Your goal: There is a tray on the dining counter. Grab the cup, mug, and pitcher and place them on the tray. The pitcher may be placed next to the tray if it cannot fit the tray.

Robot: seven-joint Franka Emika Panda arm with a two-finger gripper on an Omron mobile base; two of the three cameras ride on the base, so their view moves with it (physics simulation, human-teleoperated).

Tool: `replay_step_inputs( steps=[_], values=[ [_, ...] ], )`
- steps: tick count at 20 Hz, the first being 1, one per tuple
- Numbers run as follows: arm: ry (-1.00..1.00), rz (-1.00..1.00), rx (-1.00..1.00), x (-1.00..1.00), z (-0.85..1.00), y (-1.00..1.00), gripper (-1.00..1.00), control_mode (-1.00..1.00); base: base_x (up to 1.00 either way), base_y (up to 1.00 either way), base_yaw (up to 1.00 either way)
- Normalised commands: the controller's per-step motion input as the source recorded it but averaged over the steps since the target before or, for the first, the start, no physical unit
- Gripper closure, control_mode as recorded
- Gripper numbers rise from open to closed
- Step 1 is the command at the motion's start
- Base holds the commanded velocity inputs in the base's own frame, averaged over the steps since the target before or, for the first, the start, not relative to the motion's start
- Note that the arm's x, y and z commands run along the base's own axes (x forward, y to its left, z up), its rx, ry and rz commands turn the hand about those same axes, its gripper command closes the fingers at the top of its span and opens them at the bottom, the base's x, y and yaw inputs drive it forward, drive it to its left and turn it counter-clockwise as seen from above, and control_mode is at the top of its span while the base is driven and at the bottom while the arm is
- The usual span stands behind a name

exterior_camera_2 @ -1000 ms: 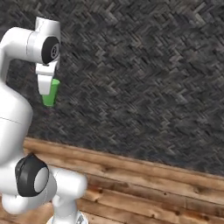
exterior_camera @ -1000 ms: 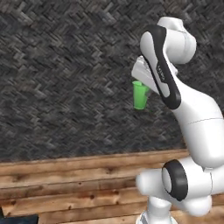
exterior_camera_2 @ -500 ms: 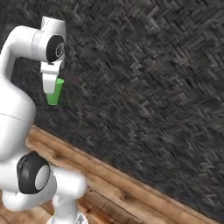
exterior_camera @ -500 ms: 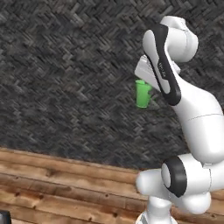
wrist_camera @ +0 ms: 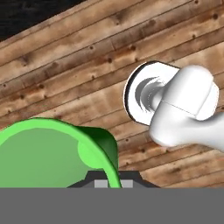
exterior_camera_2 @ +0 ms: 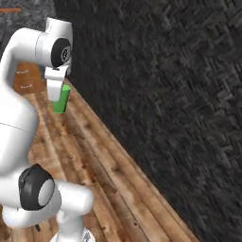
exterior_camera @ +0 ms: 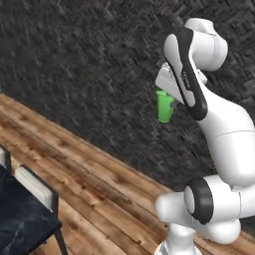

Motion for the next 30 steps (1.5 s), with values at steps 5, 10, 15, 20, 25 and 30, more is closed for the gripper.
replay_step_inputs(
  steps=[5, 10, 15, 20, 25, 30],
  values=[
    [0.0, 0.0, 0.0, 0.0, 0.0, 0.0, 1.0, 1.0, 0.57, 0.0, 0.79],
    [0.0, 0.0, 0.0, 0.0, 0.0, 0.0, 1.0, 1.0, 0.72, -0.12, 0.74],
    [0.0, 0.0, 0.0, 0.0, 0.0, 0.0, 1.0, 1.0, 0.68, -0.36, 0.6],
    [0.0, 0.0, 0.0, 0.0, 0.0, 0.0, 1.0, 1.0, 0.32, -0.59, 0.29],
    [0.0, 0.0, 0.0, 0.0, 0.0, 0.0, 1.0, 1.0, 0.37, -0.73, 0.27],
    [0.0, 0.0, 0.0, 0.0, 0.0, 0.0, 1.0, 1.0, 0.66, -0.63, 0.27]
  ],
)
